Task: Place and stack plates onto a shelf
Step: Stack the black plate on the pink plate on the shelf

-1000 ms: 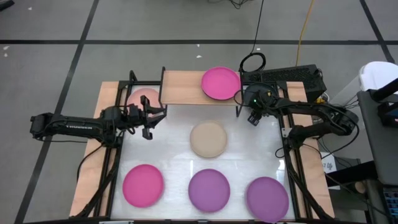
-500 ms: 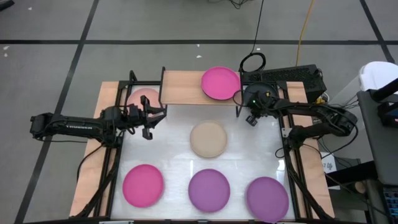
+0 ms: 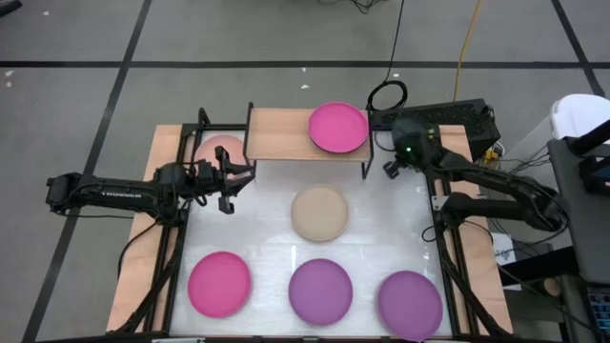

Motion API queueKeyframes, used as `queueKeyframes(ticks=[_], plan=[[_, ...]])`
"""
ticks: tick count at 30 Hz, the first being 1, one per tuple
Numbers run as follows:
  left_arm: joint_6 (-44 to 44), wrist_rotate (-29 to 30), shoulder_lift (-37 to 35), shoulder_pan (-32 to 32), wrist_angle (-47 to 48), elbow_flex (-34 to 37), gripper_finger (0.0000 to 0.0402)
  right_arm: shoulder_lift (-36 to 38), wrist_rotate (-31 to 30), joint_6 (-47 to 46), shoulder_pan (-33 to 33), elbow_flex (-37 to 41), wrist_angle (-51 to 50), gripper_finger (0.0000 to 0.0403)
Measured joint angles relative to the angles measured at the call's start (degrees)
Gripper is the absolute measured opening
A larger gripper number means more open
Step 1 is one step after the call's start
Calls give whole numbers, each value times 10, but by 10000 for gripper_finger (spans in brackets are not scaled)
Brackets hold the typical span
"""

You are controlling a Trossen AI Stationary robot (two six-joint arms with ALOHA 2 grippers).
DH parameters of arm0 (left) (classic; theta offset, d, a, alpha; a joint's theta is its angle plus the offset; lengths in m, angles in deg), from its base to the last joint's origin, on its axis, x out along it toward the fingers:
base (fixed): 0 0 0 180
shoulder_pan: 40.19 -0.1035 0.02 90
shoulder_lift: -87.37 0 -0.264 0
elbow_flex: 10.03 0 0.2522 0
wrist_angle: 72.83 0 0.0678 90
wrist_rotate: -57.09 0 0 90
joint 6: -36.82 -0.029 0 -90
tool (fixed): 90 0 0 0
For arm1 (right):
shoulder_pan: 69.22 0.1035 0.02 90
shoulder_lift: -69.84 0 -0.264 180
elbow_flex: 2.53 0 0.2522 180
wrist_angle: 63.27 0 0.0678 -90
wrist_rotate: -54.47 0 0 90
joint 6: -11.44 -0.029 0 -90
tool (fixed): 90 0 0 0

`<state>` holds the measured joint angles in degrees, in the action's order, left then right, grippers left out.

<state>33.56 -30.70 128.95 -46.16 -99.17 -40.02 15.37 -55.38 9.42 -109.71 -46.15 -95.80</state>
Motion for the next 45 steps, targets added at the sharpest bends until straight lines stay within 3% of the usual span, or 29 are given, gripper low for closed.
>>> queueKeyframes(ticks=[6,12,20,27,32,40,45], plan=[[0,2,0,0,0,0,124,75,-10,9,5,-44,7,0],[-2,6,0,0,0,0,124,77,21,36,37,-135,37,0],[16,9,0,0,-3,0,124,-10,126,62,119,-248,108,0],[21,9,0,0,-2,0,124,-124,146,108,189,-309,106,0],[21,9,0,0,-2,0,124,-188,142,137,203,-319,103,0],[21,10,0,0,2,0,124,-226,138,144,203,-320,91,1],[12,10,0,0,3,0,124,-227,137,155,203,-320,89,31]])
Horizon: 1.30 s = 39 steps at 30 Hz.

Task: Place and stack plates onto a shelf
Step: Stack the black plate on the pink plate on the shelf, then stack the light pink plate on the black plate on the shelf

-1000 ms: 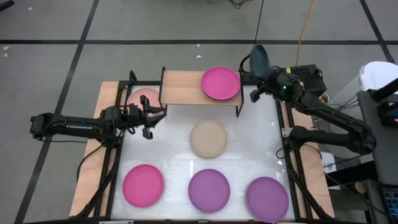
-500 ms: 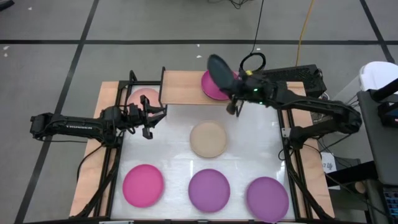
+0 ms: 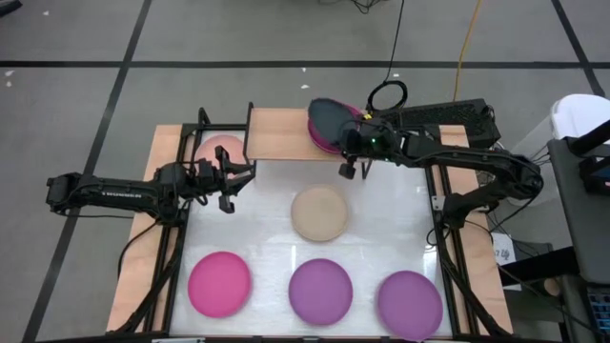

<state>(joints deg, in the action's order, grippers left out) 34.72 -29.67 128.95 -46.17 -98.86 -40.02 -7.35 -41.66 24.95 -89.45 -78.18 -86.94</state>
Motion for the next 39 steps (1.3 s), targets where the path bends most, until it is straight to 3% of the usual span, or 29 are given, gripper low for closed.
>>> queueKeyframes(ticks=[10,15,21,27,35,39], plan=[[8,1,0,0,18,0,124,12,0,5,1,0,-25,124],[34,64,0,1,59,-1,124,67,3,-8,14,0,-25,146],[70,188,4,1,303,-79,124,149,30,-18,81,1,-37,145],[142,262,40,1,556,-167,124,198,32,-25,171,40,-24,144],[231,288,108,-9,706,-201,124,221,27,-40,269,113,60,144],[248,288,156,-30,766,-201,124,220,-17,-42,301,125,71,144]])
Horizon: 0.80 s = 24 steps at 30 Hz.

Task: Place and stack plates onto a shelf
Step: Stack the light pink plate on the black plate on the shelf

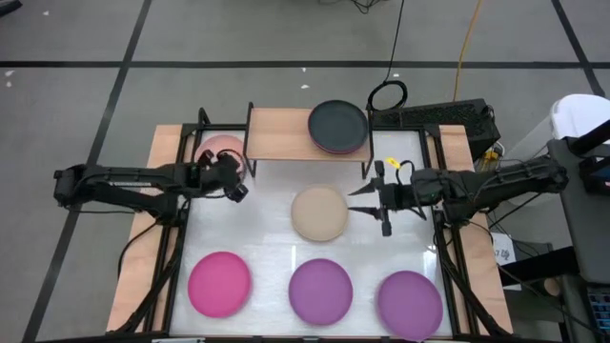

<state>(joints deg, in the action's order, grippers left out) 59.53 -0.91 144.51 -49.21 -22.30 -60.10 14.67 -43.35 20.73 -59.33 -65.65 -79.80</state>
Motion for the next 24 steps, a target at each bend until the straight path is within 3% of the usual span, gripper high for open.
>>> queueKeyframes(ticks=[6,13,24], plan=[[-10,-5,80,-46,34,0,124,-1,-41,9,22,9,14,144],[-63,-26,158,-97,33,0,124,-1,-44,5,35,9,13,144],[-106,-73,221,-167,22,0,124,-1,-43,6,41,9,13,144]])
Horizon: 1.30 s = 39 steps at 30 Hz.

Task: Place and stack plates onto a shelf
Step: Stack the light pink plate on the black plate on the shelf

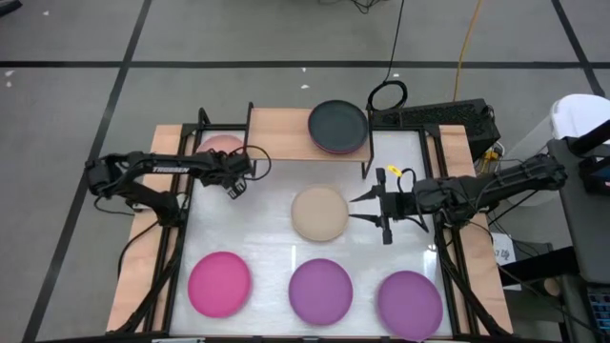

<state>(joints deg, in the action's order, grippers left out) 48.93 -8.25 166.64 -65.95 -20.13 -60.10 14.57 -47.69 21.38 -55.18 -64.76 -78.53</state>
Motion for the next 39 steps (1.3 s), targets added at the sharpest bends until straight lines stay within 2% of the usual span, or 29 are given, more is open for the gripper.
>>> queueKeyframes(ticks=[3,10,13,16,18,22,32,39], plan=[[-4,-20,12,-9,-2,1,124,0,0,0,0,0,0,144],[-26,-22,33,-19,-19,1,115,2,0,2,0,0,0,144],[-26,-28,36,-19,-18,1,80,2,0,2,0,0,0,144],[-25,-47,36,-19,-13,1,26,2,0,2,0,0,0,144],[-7,-51,34,-18,-2,1,8,2,0,-1,0,0,0,144],[20,-52,18,-6,37,1,4,2,0,2,0,0,0,144],[47,-42,-82,22,46,0,3,2,0,13,0,0,0,144],[43,-119,-147,49,68,-16,5,2,0,14,0,0,0,144]])
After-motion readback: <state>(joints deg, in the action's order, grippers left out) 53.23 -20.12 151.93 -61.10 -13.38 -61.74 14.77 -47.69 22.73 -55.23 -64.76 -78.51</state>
